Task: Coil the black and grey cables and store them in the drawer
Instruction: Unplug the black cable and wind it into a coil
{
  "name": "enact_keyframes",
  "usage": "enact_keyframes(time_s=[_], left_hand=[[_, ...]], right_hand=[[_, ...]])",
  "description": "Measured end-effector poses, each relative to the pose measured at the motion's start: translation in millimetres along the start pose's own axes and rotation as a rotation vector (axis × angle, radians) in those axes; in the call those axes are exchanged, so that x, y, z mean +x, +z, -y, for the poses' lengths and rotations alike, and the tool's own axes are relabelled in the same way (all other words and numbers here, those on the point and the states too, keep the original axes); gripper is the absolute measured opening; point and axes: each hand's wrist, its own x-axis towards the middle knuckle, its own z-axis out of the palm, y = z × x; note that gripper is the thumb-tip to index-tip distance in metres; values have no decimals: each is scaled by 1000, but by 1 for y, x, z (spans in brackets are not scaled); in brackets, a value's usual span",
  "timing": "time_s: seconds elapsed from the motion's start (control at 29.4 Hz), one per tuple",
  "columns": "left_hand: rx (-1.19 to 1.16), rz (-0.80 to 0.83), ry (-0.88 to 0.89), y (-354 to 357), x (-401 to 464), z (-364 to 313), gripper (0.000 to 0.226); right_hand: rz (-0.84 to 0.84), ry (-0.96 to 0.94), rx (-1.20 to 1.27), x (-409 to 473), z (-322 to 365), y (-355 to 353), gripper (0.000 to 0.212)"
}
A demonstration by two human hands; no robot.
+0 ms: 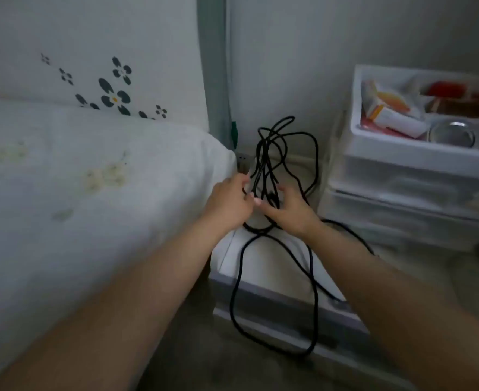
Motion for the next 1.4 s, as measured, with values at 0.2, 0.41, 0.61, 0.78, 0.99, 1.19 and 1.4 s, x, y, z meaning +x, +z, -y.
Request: enact_keyframes(time_s=[0.2,0.41,0.61,0.78,0.99,1.19,1.4], left_hand=[[-123,-133,-113,20,-69,-1,43],[-479,-172,-253,16,-113,-8,40],[-629,-150,-339,18,-134,2,39],[-777,-116,-435,7,-135,16,33],[-868,-115,-455,-9,-137,30,19],[-1062,-22,-300,-21,-143,22,57],[-1340,-166,-17,-59,-167,8,53]], right_hand=[[138,-11,-502,-31,-22,21,125],[-64,127,-374,-30,-17,31,101],[-58,293,-280,-21,1,33,70],[-86,326,-288,-20,13,34,16],[-430,24,-376,-34,34,40,22],[-824,-425,-548,-87,100,37,23],[-581,-469,-207,-180,149,58,22]])
